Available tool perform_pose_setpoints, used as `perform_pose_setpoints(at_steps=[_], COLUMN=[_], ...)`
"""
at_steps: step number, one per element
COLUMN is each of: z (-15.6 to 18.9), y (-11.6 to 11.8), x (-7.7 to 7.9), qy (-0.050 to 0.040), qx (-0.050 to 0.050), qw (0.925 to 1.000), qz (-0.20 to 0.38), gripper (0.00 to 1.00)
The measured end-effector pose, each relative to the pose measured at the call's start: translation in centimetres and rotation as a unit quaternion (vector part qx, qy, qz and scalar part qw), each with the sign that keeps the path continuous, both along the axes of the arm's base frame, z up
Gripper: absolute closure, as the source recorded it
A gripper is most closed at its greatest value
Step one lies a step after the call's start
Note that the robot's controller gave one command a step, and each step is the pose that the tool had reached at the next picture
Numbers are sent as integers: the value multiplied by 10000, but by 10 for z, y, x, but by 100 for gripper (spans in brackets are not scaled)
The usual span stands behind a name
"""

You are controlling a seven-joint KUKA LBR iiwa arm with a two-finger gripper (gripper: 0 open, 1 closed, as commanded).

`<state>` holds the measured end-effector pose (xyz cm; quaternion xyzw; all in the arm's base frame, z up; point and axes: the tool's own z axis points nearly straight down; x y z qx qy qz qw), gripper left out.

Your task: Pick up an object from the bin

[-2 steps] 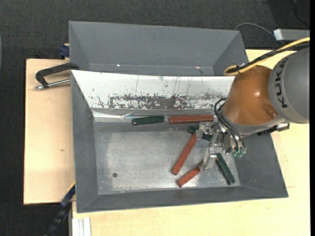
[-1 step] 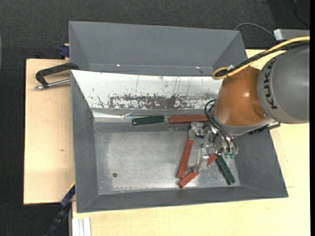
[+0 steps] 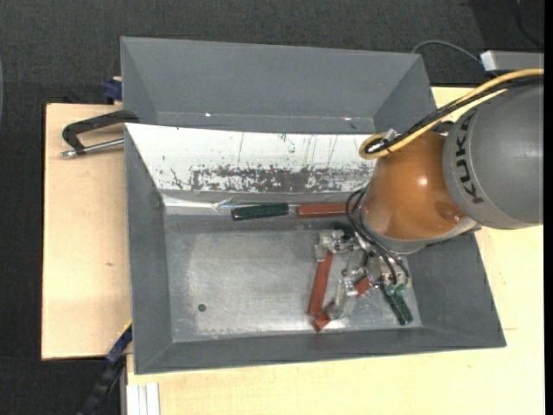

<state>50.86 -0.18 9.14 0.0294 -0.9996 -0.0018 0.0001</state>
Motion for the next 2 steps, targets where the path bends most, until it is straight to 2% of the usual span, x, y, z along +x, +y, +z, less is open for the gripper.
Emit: perform_pose_setpoints(at_steps=[1, 2], z=[5, -6], y=[-16, -3], x=[-11, -3], qy=[1, -18], qx=[-10, -12], qw=[9973, 9905], qz=[-732, -1375], gripper=[0, 0])
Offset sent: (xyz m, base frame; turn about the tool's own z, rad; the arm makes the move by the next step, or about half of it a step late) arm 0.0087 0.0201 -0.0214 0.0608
